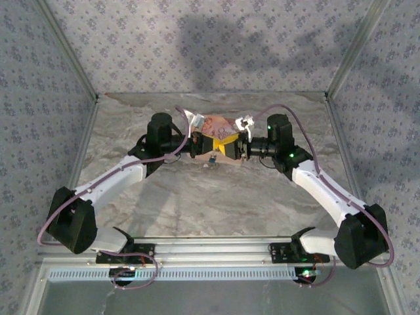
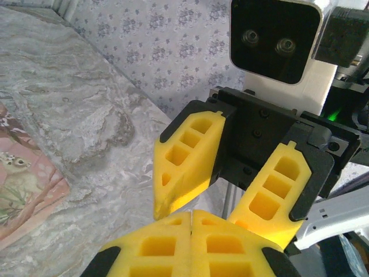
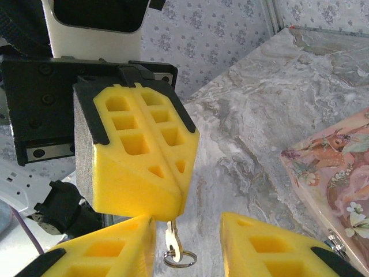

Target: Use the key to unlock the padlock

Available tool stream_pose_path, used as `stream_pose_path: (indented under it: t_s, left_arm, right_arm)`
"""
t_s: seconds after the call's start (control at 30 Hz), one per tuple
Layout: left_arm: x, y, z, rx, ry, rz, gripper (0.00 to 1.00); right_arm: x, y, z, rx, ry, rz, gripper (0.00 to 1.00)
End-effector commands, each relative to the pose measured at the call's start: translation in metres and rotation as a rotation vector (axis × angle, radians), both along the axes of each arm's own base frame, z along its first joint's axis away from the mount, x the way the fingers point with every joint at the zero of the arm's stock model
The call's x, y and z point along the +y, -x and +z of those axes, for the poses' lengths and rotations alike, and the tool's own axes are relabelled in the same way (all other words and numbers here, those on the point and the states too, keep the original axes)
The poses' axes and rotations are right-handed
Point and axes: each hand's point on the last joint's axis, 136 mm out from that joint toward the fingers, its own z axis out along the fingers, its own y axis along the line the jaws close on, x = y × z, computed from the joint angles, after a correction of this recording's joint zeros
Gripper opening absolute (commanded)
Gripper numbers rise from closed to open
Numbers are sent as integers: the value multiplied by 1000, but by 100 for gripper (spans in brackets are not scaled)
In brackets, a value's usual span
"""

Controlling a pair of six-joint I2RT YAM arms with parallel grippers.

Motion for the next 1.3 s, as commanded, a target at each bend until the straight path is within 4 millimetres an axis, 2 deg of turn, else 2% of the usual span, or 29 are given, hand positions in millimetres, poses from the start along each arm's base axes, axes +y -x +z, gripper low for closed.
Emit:
stream_pose_path:
  t_s: [0.0,0.23,0.43,0.67,0.87,1.27]
  left_arm:
    - [-2,2,22,-56,41,-2,0]
    - [-1,-1,22,-60,38,24,0]
    - [1,-3,20,-61,34,39,0]
    - [1,-2,21,-63,35,35,0]
    - [1,-1,19,-61,33,33,0]
    - [1,-4,18,-57,28,48,0]
  right_arm:
    - [7,8,-8,40,-4,43,35]
    - [7,12,-16,63,-2,54,37]
    - [-1,12,-16,53,-9,26,40]
    - [0,10,-10,48,-40,25,41]
    - [1,8,-3,40,-63,32,47]
    - [9,12,-2,64,-91,82,43]
